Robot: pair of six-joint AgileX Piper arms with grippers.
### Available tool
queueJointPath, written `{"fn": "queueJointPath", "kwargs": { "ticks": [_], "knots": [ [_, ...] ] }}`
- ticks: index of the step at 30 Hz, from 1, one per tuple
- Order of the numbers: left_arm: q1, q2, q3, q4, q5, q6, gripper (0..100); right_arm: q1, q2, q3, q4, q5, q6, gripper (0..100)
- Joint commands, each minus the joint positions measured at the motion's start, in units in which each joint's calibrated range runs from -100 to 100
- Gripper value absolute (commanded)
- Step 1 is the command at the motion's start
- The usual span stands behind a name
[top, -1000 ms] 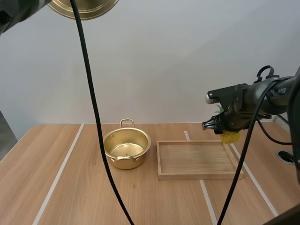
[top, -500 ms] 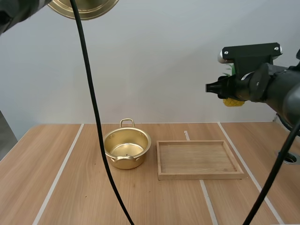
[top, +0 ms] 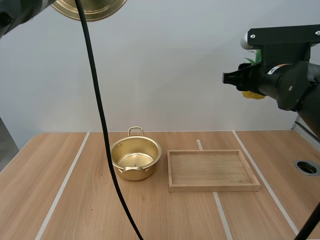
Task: Open the pot, put the pineapple inside, and close it
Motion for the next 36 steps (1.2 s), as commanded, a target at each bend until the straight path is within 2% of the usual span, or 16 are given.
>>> {"fn": "queueJointPath", "kwargs": {
  "ticks": [1, 6, 18, 36],
  "knots": [
    [-0.13, -0.43, -0.45, -0.29, -1.71, -0.06, 0, 1.50, -0.67, 0.09, 0.58, -1.16, -0.33, 0],
    [-0.13, -0.43, -0.45, -0.29, -1.71, -0.06, 0, 4.71, -0.36, 0.09, 0.58, -1.16, -1.67, 0],
    [-0.13, -0.43, -0.45, -0.29, -1.71, -0.06, 0, 8.52, 5.41, 0.09, 3.28, -2.39, -2.97, 0],
    [-0.13, -0.43, -0.45, -0.29, -1.71, -0.06, 0, 19.18, 16.71, 0.09, 3.59, -11.50, -4.80, 0]
  ]
}}
